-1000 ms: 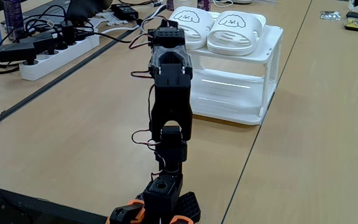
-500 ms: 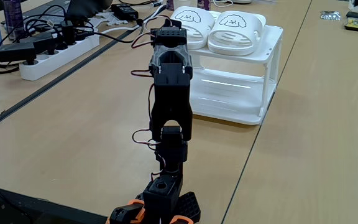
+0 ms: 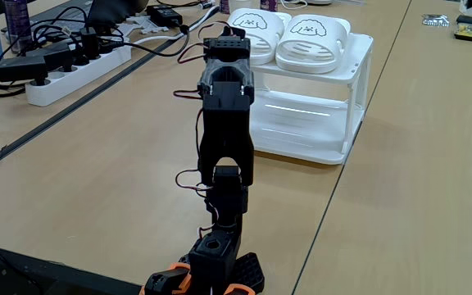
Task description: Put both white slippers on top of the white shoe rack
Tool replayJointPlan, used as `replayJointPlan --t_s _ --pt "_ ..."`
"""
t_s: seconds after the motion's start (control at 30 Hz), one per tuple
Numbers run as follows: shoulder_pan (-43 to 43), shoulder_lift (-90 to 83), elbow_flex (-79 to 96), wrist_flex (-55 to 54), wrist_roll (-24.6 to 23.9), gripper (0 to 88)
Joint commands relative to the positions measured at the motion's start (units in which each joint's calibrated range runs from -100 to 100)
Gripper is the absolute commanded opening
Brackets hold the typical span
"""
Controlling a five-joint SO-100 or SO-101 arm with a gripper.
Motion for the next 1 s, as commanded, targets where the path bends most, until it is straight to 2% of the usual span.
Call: replayJointPlan --t_s 0.0,0.27,0.43,0.5,0.73,0.97 --pt "0.7 -1.7 -3.1 -0.2 0.4 0.8" --pt "0.2 -13.3 6.6 -0.1 0.4 0.8" --pt "4.9 -26.6 18.9 -1.8 0.4 0.8" --pt "7.0 -31.5 25.6 -6.9 0.4 0.8" --pt "15.8 -43.9 49.2 -34.2 0.4 0.8" --pt "22.4 -55.1 56.6 -52.1 0.4 0.8"
